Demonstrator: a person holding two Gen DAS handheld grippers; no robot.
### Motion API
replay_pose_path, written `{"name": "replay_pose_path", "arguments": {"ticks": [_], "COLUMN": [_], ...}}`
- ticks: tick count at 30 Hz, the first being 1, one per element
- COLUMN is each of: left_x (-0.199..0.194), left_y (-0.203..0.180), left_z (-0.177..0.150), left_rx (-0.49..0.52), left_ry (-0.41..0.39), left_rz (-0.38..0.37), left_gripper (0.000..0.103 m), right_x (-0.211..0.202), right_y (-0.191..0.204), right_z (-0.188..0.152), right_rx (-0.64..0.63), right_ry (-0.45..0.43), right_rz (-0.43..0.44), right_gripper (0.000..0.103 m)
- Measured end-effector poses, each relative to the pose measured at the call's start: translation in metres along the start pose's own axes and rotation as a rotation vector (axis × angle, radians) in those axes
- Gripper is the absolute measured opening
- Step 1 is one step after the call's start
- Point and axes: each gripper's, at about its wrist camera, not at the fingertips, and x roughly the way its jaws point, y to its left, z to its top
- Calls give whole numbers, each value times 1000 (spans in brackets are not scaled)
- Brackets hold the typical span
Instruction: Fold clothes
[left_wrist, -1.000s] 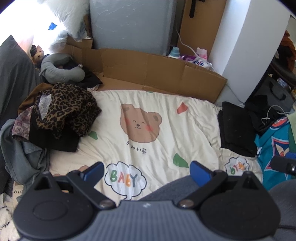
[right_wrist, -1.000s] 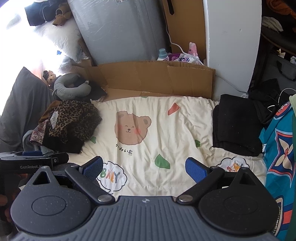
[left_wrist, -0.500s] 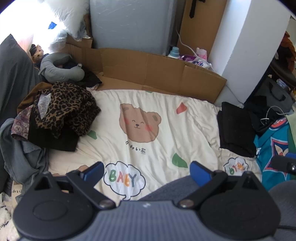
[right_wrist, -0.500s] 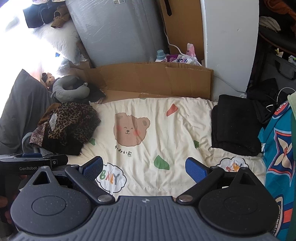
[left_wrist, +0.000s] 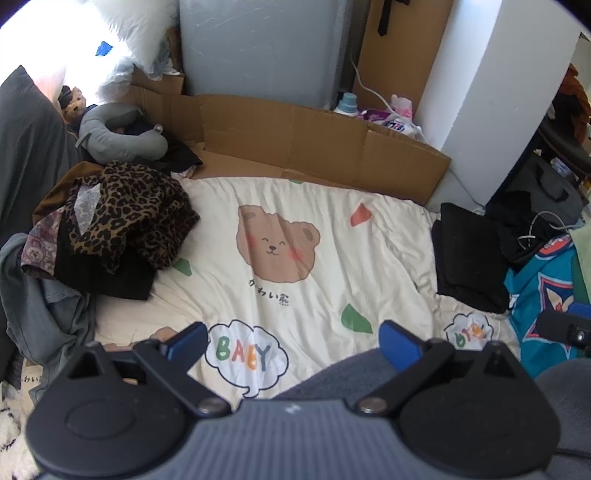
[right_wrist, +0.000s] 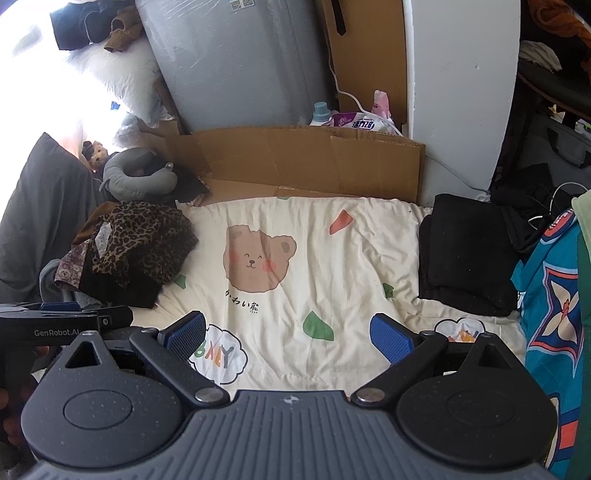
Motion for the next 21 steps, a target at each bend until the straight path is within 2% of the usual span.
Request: {"name": "replay_pose_path", "arguments": {"ticks": [11, 21], "left_x": [0, 0], "left_y": [-1, 2], "left_z": [-1, 4], "left_rx": [-7, 3], "left_ry": [0, 14], "left_rz": [12, 30], "left_gripper": [100, 102], "right_x": [1, 2], "right_y": [-3, 2], "right_z": [-1, 1], "right_rx": [9, -7], "right_ry": [2, 17], "right_rz": [11, -27], "right_gripper": [99, 99]}}
